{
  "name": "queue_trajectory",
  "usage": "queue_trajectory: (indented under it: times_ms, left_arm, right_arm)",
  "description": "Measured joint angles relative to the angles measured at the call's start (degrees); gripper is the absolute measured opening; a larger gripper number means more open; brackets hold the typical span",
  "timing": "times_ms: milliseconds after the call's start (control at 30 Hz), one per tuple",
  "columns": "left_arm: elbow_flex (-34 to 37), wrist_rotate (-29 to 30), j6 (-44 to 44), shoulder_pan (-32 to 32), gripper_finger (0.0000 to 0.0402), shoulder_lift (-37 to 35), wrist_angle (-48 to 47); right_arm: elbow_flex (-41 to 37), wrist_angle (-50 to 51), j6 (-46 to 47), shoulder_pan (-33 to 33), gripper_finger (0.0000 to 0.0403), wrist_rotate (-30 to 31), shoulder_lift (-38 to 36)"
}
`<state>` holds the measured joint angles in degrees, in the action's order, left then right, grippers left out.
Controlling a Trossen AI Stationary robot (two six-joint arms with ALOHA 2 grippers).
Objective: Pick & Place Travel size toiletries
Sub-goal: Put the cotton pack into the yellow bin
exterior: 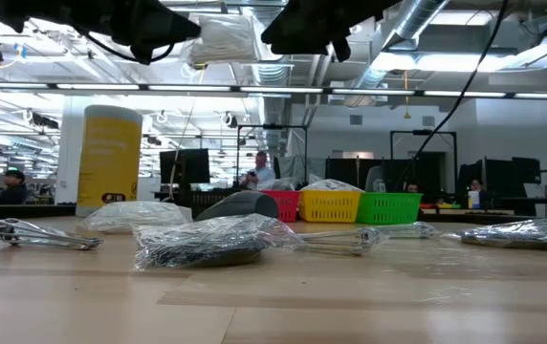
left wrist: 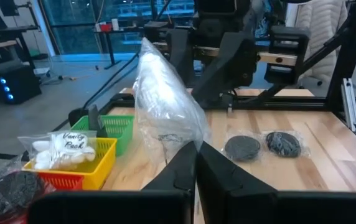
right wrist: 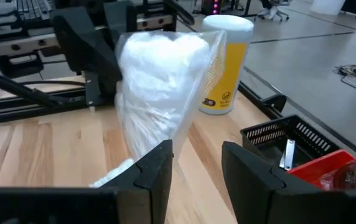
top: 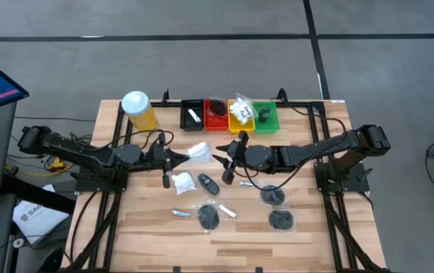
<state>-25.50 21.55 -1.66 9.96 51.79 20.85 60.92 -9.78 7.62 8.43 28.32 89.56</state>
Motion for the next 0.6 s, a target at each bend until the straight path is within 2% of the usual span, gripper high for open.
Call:
queue_trajectory:
  times_ms: [100,300,600]
  left_arm:
    - [0.0,0.11,-0.05,0.0,0.0001,0.0,0.17]
    - [0.0,1.09,-1.41,0.0,0.0001,0.0,0.62]
    - [0.0,1.13,-1.54,0.0,0.0001,0.0,1.16]
  right_arm:
    - [-0.02,-0.94,0.03,-0.37,0.0129,-0.28,0.0]
    - [0.05,-4.68,0.14,-1.04,0.0129,-6.17,0.65]
    - [0.03,-5.72,1.94,-2.79,0.0116,-7.0,0.79]
